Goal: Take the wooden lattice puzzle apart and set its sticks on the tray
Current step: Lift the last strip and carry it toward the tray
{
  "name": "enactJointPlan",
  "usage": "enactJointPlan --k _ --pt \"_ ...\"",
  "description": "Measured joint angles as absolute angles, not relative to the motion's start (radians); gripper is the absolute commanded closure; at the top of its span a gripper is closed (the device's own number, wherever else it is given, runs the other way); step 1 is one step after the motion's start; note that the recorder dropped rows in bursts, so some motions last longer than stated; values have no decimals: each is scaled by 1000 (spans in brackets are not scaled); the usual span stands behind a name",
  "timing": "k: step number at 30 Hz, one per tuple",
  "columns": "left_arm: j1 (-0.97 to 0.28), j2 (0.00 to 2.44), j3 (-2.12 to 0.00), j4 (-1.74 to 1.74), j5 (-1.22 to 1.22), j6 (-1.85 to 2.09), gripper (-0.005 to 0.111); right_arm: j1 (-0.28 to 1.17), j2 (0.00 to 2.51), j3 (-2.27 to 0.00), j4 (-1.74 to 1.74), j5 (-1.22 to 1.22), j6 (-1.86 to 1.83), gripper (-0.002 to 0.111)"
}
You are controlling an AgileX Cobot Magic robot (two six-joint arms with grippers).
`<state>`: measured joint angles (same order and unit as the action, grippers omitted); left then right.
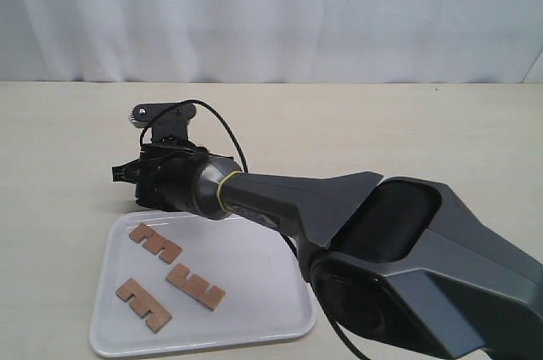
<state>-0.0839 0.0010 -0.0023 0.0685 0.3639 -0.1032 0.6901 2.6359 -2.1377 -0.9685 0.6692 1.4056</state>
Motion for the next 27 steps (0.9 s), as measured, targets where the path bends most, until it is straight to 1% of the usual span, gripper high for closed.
enactJointPlan --k 1,4,6,7,24,25,27 --pt "-84 1 -2 68 364 -103 107 690 2636 -2138 -969 674 1407 83" --pt "-84 1 -2 68 364 -103 107 690 2640 -2138 -969 704 1418 95" --pt "-84 1 -2 68 364 -103 107 690 2640 -2138 -972 724 1423 100" --pt "-84 1 -2 68 364 -103 107 690 2640 -2138 -975 733 1422 100" --pt "-84 1 -2 68 364 -103 107 690 2602 -2138 -1029 783 1425 100" --pt "-84 1 -2 68 364 -103 107 690 2597 -2138 -1038 783 1425 98" --pt "-84 1 -2 68 364 -103 107 690 2590 -2138 -1048 785 1436 89"
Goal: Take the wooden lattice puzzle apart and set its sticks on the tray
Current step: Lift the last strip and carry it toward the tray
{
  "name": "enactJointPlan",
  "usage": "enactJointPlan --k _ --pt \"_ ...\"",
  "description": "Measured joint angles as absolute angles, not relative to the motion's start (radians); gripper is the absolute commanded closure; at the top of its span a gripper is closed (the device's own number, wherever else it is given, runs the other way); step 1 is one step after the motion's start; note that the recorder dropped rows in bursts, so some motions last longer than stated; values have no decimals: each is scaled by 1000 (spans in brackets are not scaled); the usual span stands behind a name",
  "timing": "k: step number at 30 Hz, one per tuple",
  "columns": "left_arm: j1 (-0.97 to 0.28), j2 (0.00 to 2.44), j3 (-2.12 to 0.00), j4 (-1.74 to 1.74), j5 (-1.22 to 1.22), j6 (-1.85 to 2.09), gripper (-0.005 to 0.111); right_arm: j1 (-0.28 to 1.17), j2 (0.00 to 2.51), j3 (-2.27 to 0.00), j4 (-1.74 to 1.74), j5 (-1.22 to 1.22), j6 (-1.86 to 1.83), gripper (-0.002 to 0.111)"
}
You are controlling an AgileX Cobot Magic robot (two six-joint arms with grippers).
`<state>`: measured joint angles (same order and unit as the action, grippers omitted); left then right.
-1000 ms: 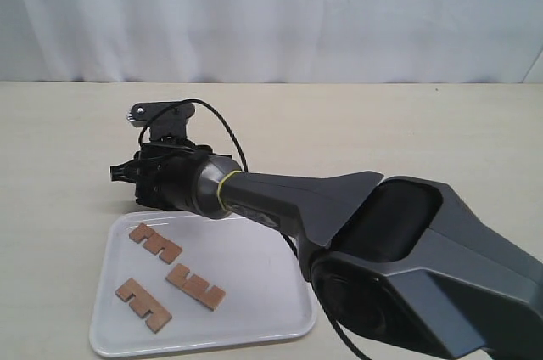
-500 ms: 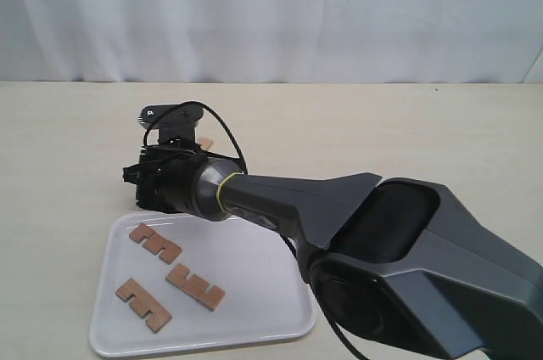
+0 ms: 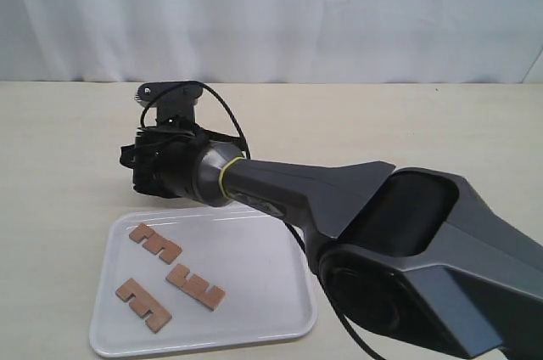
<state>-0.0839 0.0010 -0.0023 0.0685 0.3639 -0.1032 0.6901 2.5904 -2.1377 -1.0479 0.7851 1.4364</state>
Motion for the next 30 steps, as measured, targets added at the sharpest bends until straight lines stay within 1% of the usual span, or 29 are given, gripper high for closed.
enactJointPlan --k 1,4,6,7,9,11,13,17,18,19,20,24,30 --pt "-84 1 -2 68 364 -103 107 690 2590 -2138 -1050 785 1446 83" --pt "-84 1 -2 68 364 -103 107 690 2592 -2138 -1052 785 1480 60" --pt "-84 1 -2 68 364 -103 107 690 2596 -2138 -1052 772 1492 49" --pt "-84 1 -2 68 364 -103 107 690 2603 -2138 -1052 758 1498 46" --pt "-84 1 -2 68 364 -103 107 690 2615 -2138 -1054 726 1503 44" --pt "-84 1 -2 68 364 -103 107 690 2632 -2138 -1076 680 1522 46" --pt "-84 1 -2 68 364 -103 107 690 2650 -2138 -1127 681 1562 48" --pt "-84 1 -2 68 364 -103 107 683 2665 -2138 -1159 697 1586 48" --pt "-84 1 -2 68 364 -103 107 680 2671 -2138 -1159 698 1586 51" --pt "-84 1 -2 68 364 -103 107 678 2676 -2138 -1163 698 1589 58" --pt "-84 1 -2 68 364 -103 107 678 2675 -2140 -1165 698 1589 71" --pt "-84 1 -2 68 364 -103 107 678 2676 -2140 -1162 713 1585 104" --pt "-84 1 -2 68 364 -103 107 678 2671 -2141 -1136 726 1561 104"
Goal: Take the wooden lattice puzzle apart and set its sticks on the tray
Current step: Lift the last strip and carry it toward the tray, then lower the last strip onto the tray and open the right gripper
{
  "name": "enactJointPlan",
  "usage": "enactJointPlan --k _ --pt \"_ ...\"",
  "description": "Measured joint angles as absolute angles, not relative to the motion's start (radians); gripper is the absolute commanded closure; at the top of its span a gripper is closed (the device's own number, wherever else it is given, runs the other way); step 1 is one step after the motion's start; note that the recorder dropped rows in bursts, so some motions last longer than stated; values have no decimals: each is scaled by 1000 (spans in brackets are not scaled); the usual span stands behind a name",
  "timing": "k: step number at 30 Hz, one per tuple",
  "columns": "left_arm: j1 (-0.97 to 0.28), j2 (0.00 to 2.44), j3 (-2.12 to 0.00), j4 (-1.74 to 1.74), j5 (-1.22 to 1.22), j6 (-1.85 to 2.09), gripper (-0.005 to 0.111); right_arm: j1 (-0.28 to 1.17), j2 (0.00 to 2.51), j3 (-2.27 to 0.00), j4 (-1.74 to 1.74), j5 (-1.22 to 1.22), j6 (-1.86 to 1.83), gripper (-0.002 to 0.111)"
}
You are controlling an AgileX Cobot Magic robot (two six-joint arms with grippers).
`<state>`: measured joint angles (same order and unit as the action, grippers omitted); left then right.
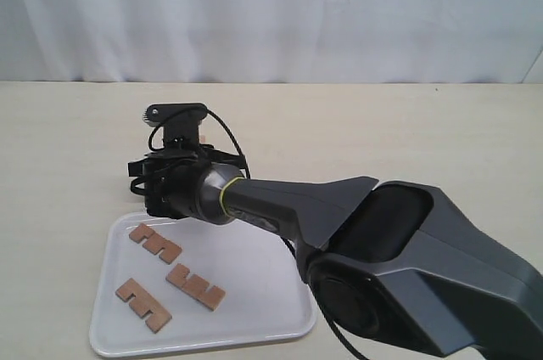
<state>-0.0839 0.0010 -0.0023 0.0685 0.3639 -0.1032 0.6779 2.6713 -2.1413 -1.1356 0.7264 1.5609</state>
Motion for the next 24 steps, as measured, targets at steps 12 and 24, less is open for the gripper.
enactJointPlan --k 12,24 --pt "-84 1 -2 68 364 -103 107 705 2534 -2140 -1035 802 1260 104" --pt "-84 1 -2 68 364 -103 107 719 2334 -1923 -773 753 685 104"
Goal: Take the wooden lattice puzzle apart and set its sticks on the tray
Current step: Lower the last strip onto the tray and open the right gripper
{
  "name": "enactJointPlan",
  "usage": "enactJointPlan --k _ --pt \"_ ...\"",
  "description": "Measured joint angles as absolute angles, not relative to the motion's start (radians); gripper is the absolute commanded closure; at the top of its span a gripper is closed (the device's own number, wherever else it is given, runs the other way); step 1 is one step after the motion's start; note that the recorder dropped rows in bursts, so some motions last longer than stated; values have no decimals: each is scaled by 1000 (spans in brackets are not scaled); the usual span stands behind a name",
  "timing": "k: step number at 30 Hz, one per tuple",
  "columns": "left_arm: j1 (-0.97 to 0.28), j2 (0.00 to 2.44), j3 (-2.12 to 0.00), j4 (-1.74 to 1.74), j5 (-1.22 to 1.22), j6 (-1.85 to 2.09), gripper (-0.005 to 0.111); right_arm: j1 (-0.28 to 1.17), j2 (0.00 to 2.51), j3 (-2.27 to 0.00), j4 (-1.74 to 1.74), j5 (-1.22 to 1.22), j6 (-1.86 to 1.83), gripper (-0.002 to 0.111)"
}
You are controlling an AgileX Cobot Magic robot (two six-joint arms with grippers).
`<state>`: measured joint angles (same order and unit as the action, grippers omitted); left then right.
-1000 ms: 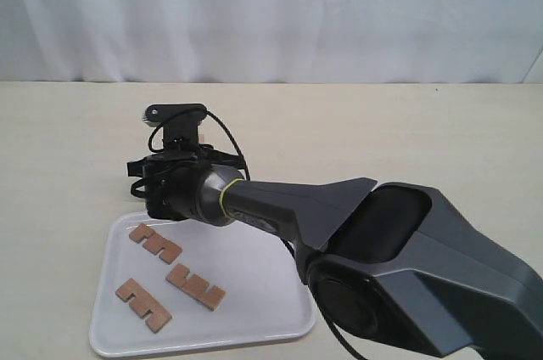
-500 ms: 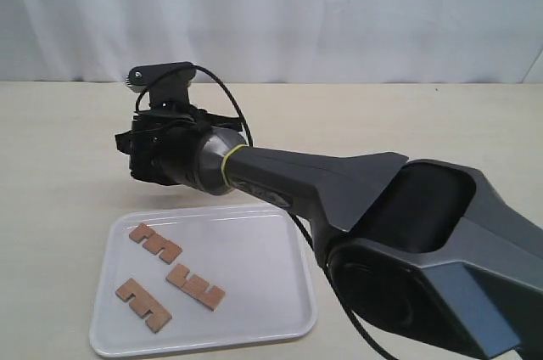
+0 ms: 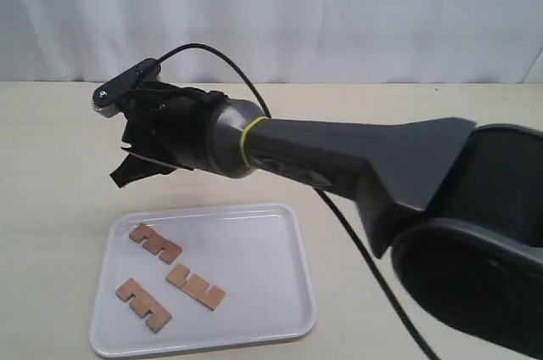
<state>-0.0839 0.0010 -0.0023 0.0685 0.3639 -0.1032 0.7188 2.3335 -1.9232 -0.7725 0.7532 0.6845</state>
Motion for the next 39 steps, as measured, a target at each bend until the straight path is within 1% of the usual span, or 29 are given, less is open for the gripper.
enactJointPlan --k 5,13,19,24,29,34,39 --pt "-84 1 -2 68 364 -103 107 687 2180 -1656 -746 575 642 104" --pt "-84 1 -2 68 364 -103 107 623 1892 -1195 -733 199 634 104" --pt "-84 1 -2 68 364 -103 107 619 1803 -977 -733 -18 634 104" --pt "-84 1 -2 68 364 -103 107 619 1826 -893 -733 -78 615 104" --pt "-84 1 -2 68 364 -103 107 615 1889 -884 -733 -140 600 104" --pt "-84 1 -2 68 364 -103 107 544 1917 -884 -725 -213 594 104" --pt "-84 1 -2 68 364 -103 107 487 1922 -884 -715 -228 594 104"
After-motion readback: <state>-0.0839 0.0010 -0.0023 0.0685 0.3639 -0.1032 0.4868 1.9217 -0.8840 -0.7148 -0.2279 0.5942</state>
